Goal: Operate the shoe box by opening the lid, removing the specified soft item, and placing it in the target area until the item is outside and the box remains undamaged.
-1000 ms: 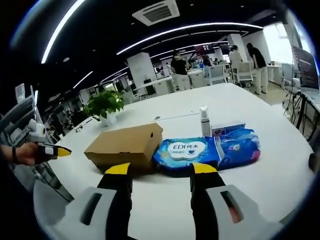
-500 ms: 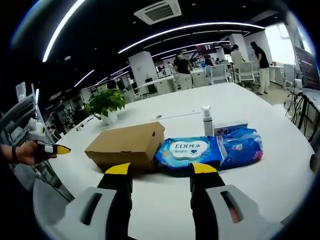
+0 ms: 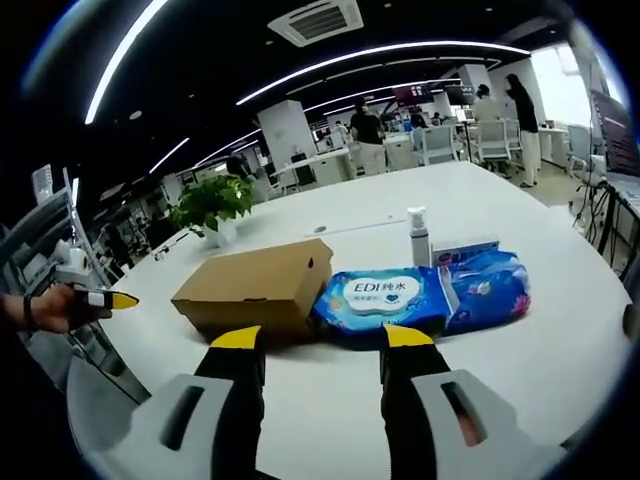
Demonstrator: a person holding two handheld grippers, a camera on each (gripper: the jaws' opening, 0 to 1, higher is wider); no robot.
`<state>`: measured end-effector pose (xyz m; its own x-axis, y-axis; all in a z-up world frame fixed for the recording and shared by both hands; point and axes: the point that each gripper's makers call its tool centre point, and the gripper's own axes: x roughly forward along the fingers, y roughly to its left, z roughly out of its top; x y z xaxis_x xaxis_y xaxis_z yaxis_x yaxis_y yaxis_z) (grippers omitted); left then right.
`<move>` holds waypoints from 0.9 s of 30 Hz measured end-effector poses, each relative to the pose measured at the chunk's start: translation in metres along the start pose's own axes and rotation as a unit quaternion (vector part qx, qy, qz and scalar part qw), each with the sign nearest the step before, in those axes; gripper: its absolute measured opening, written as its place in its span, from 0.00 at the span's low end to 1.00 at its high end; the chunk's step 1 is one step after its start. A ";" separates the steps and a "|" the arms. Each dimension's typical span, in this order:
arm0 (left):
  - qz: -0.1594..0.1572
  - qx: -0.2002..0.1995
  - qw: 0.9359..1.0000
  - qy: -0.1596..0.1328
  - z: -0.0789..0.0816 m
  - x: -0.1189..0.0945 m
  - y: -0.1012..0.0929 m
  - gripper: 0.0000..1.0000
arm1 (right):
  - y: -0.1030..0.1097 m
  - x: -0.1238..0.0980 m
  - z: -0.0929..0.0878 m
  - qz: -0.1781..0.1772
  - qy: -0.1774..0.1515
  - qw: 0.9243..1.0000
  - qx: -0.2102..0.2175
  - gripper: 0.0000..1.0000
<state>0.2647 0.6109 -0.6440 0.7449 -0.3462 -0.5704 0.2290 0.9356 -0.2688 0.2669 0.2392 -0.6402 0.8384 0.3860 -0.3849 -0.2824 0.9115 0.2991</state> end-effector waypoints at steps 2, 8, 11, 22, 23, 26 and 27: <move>0.001 -0.003 1.000 -0.001 -0.001 -0.001 0.002 0.32 | 0.000 0.000 -0.001 -0.001 0.001 1.000 0.001 0.43; 0.004 -0.009 1.000 -0.002 -0.002 -0.001 0.004 0.32 | -0.001 0.000 -0.001 -0.002 0.001 1.000 0.004 0.42; 0.003 -0.010 1.000 -0.003 -0.002 -0.001 0.005 0.32 | -0.001 0.000 -0.001 -0.002 0.002 1.000 0.004 0.42; 0.006 -0.016 1.000 -0.006 0.000 -0.001 0.009 0.32 | -0.002 0.002 -0.001 -0.004 0.002 1.000 0.007 0.42; 0.006 -0.015 1.000 -0.006 0.000 -0.001 0.010 0.32 | -0.002 0.003 -0.001 -0.004 0.002 1.000 0.007 0.42; 0.006 -0.016 1.000 -0.007 0.000 -0.001 0.010 0.32 | -0.003 0.003 0.000 -0.004 0.001 1.000 0.006 0.42; 0.007 -0.015 1.000 -0.007 0.000 -0.001 0.010 0.32 | -0.002 0.003 0.001 -0.004 0.000 1.000 0.006 0.42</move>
<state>0.2662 0.6203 -0.6461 0.7561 -0.3327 -0.5636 0.1997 0.9374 -0.2854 0.2700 0.2379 -0.6415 0.8401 0.3792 -0.3878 -0.2701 0.9125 0.3072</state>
